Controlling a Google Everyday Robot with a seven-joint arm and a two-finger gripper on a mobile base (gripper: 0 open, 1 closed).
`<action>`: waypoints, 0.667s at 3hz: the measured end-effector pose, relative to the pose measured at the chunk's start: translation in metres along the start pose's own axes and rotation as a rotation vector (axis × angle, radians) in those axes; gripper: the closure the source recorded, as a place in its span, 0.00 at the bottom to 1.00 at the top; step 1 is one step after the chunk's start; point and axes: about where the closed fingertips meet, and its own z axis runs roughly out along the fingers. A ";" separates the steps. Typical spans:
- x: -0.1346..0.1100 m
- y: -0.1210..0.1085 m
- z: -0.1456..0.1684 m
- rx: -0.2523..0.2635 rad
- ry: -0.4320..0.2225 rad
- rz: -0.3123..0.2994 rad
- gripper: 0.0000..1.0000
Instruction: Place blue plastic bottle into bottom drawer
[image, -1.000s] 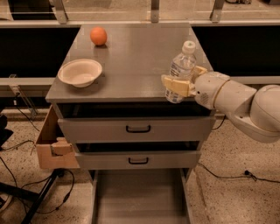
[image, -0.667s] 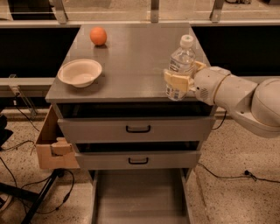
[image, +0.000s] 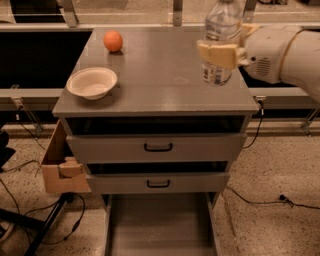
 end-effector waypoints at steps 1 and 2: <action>0.002 0.013 -0.049 -0.047 0.032 0.018 1.00; 0.047 0.014 -0.106 -0.103 0.056 0.057 1.00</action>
Offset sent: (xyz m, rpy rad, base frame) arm -0.1250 -0.1144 -0.0565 0.0345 0.1433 0.1161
